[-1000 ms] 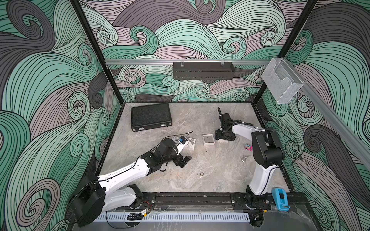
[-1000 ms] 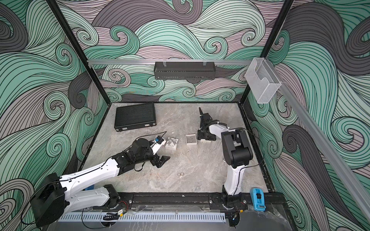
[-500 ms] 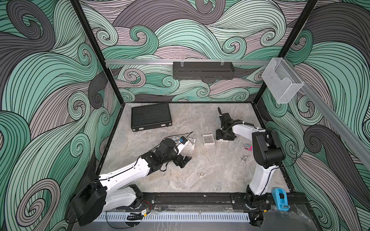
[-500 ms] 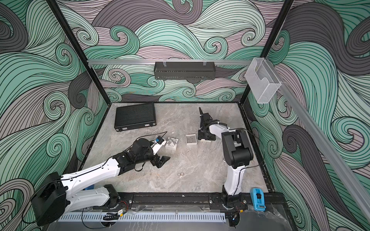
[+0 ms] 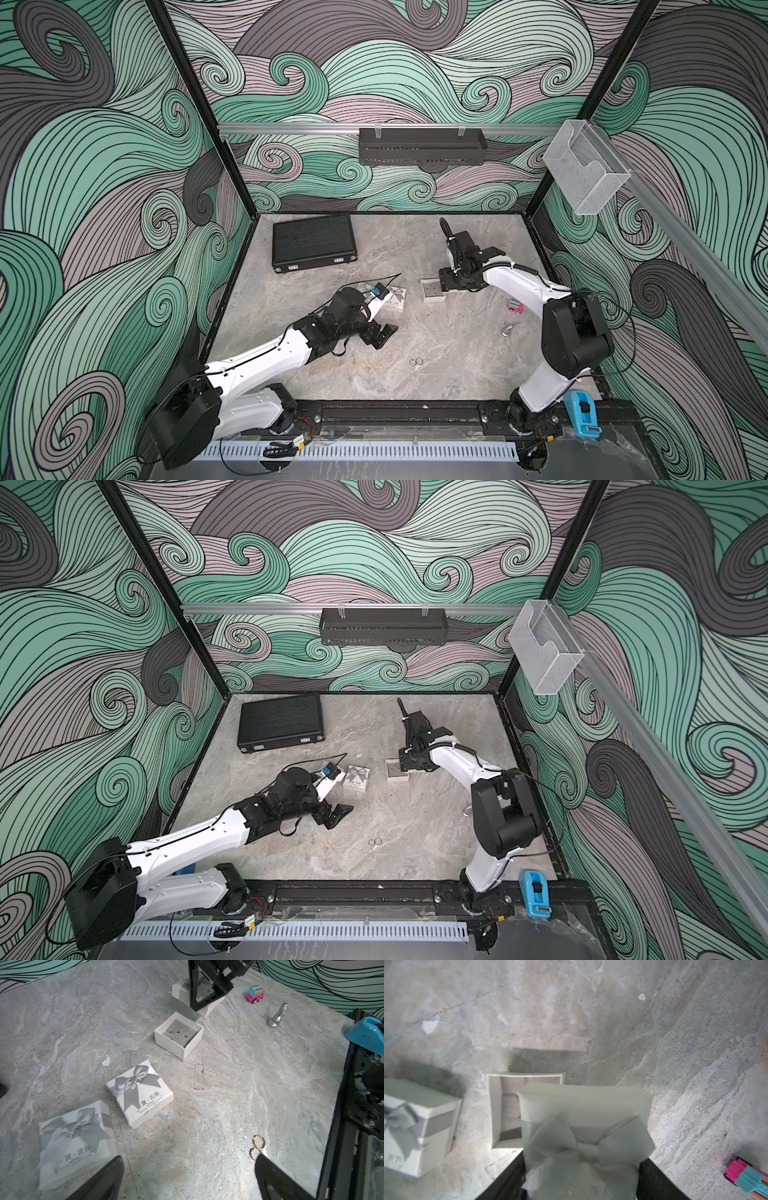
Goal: Take the rings out of the lift-off lid box
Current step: Close the lid on the jewelry box.
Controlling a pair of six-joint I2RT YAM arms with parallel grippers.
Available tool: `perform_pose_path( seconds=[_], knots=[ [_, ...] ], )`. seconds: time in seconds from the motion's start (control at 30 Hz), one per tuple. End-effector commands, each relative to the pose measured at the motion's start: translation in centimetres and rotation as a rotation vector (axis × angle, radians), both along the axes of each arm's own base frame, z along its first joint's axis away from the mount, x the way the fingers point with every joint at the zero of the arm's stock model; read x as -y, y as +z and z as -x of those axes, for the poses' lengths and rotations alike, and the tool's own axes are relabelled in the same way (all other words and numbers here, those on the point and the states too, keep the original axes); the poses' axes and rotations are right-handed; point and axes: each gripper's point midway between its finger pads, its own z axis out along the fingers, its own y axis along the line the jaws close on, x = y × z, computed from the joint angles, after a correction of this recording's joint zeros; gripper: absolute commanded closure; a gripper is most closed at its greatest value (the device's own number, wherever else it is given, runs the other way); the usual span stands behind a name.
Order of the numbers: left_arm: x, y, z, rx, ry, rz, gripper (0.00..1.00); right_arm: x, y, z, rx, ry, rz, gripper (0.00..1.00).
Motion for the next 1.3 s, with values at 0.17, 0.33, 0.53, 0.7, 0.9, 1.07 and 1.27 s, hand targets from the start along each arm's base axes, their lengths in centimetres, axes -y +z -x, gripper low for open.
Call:
perform_pose_path(
  seconds=[0.17, 0.33, 0.53, 0.7, 0.9, 1.07, 1.27],
  knots=[
    [0.6, 0.8, -0.3, 0.001, -0.008, 0.026, 0.01, -2.6, -1.0, 1.7, -0.046, 0.028, -0.020, 0.26],
    [0.3, 1.0, -0.2, 0.008, 0.001, 0.026, 0.01, -3.2, -1.6, 1.2, -0.055, 0.034, -0.014, 0.26],
    [0.1, 0.9, -0.1, 0.011, 0.010, 0.026, 0.01, -3.4, -2.4, 0.4, -0.062, -0.004, -0.007, 0.25],
    [0.0, 0.7, -0.1, 0.007, 0.010, 0.022, 0.02, -4.0, -2.5, 0.2, -0.064, -0.013, -0.009, 0.25],
    [0.0, 0.5, -0.2, 0.005, 0.014, 0.021, 0.01, -4.2, -2.5, -0.1, -0.060, -0.014, -0.009, 0.24],
    [0.1, 0.4, -0.2, 0.000, 0.014, 0.017, 0.01, -4.5, -2.7, -0.4, -0.062, -0.017, -0.010, 0.23],
    [0.0, 0.4, -0.2, 0.000, 0.016, 0.017, 0.01, -4.6, -2.7, -0.8, -0.055, -0.020, -0.003, 0.23]
  ],
)
